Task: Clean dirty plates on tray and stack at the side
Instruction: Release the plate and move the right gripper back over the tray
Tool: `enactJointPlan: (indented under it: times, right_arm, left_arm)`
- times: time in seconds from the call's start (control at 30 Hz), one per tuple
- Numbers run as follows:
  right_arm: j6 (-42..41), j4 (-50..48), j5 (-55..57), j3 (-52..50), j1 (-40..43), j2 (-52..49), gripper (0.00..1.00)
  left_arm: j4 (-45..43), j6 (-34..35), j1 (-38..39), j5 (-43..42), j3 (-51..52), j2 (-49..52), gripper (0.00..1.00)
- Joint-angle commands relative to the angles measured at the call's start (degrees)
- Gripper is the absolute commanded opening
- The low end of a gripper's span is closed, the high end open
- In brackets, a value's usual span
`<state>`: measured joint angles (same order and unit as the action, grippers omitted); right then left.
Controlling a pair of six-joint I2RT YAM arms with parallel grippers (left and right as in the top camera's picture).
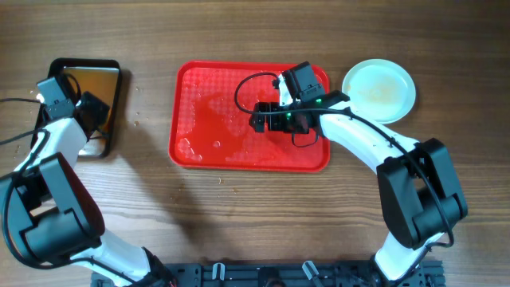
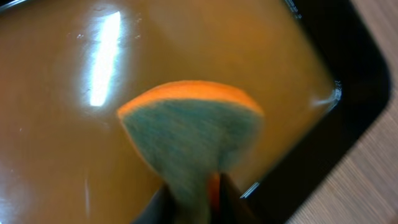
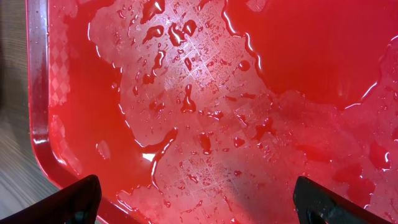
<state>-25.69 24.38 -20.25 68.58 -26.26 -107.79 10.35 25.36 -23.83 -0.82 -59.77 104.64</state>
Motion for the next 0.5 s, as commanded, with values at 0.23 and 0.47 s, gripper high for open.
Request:
enactJointPlan:
  times: [0.23,0.47]
  right_arm:
    - [0.2,0.3,1.2,-0.2,0.1,0.0,1.0]
    - [1.5,4.0,1.9,1.7,0.3,3.3,1.0]
  left_arm:
    - [-1.0,-1.1,-3.1,-0.7,-0.3,-6.1,0.36]
    - [10.2,-0.9,-3.0,-18.8,-0.3,-29.3,0.39]
